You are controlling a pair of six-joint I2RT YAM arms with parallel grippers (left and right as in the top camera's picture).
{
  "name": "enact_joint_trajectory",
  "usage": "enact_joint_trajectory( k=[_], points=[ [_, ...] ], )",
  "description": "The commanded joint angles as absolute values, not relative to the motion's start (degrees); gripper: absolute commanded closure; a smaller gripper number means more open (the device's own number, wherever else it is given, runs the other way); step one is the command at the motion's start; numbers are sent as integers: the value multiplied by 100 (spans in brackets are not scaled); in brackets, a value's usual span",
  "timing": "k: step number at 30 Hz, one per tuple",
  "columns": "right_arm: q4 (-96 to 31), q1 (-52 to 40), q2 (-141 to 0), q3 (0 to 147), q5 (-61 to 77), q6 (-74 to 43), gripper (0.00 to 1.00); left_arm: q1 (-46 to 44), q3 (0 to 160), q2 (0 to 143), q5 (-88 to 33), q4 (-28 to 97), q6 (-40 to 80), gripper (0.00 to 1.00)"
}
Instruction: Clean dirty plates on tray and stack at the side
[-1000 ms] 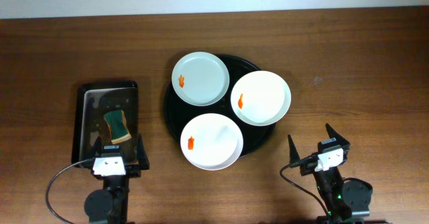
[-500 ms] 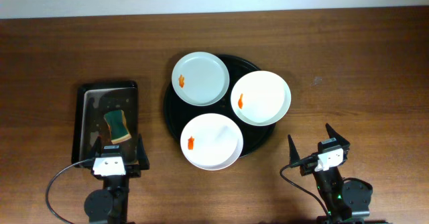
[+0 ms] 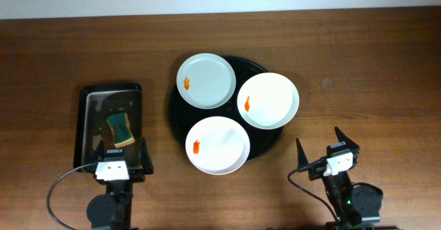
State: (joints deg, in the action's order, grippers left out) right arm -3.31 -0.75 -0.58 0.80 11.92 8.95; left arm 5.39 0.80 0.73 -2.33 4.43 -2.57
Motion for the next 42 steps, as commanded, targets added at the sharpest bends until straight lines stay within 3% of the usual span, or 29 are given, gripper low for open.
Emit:
enact_joint_trajectory(
  k=[1,19,23,29,36,42],
  points=[
    [-318,-121,-32,32,1286,825,1,513,51,51,-172,458,-242,1],
    [-314,-121,-32,32,1326,827,1,513,54,51,-257,443,-239,1],
    [-257,-123,-32,64,1752,504,1,513,78,51,-860,-429,-217,1],
    [-1568,-123,-692,2290,2193,246,1,513,1789,886,-1223,178,-215,1],
    [-3402,-121,-3369,5310,2296,248,1,513,5052,3778,-1938,2980,-217,1],
    [-5024,-121,-5118,6792,2655,252,1,513,5940,4818,-2071,3680,-217,1]
  ],
)
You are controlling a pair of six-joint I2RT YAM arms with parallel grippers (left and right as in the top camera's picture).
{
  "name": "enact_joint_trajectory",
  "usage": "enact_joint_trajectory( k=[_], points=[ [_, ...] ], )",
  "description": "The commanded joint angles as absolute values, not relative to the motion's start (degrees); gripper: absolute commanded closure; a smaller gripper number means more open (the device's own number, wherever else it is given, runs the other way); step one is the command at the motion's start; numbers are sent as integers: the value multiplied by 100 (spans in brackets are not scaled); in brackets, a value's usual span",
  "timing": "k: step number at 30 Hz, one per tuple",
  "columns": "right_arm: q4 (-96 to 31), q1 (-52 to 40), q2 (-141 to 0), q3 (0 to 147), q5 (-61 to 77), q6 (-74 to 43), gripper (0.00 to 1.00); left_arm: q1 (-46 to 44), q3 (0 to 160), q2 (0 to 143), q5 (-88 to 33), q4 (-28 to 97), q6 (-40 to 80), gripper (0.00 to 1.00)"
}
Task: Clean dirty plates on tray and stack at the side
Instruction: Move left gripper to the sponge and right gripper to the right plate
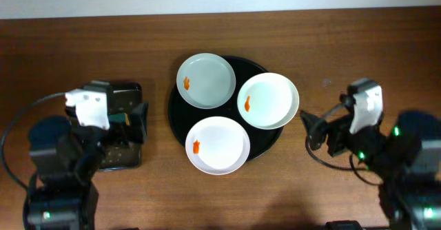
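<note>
Three plates lie on a round black tray (178, 120), each with an orange smear: a pale greenish one (207, 78) at the back left, a white one (272, 102) at the right, a white one (220, 144) at the front. My left gripper (139, 123) hangs open over the right edge of a small black rectangular tray (131, 91), pointing toward the plates. Only a sliver of the green sponge (118, 120) in that tray shows under the arm. My right gripper (311, 130) stands open just right of the round tray, fingers pointing left, touching nothing.
Brown wooden table (220, 30) with a pale wall strip along the far edge. Both arm bodies and their cables fill the front left and front right corners. A small mark sits on the wood at the back right (326, 82).
Both arms have risen from their low rest poses at the front edge. The left gripper now hangs over the sponge tray, and the right gripper is beside the round tray's right rim. The plates are unmoved.
</note>
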State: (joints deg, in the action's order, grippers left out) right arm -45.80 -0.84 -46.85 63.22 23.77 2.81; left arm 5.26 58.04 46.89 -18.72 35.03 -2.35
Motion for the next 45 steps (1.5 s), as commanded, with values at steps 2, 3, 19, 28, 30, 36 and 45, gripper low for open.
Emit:
enact_joint_trajectory(
  k=[2,3,19,28,30,36,45],
  points=[
    [-5083,-123,-5330,6805,2755,172,1,513,5940,4825,-2080,3951,-217,1],
    [-5321,-121,-5450,6805,3079,-12,1,515,5940,4825,-2174,4084,-217,1],
    [-5843,-604,-7166,7096,1846,-674,23,62,5944,5736,-2615,4410,491,10],
    [-5433,-2307,-8007,7113,2182,-532,45,423,6326,6147,-427,5535,1111,25],
    [-5078,-2265,-7985,7150,2213,-1000,45,775,6326,6182,84,5752,1111,25],
    [-5124,-1925,-7852,7520,2379,-991,45,908,6189,6429,1177,5690,1594,32],
    [-5428,-1831,-7644,7609,2377,-950,44,919,6163,9292,1293,4357,1962,59]
  ],
)
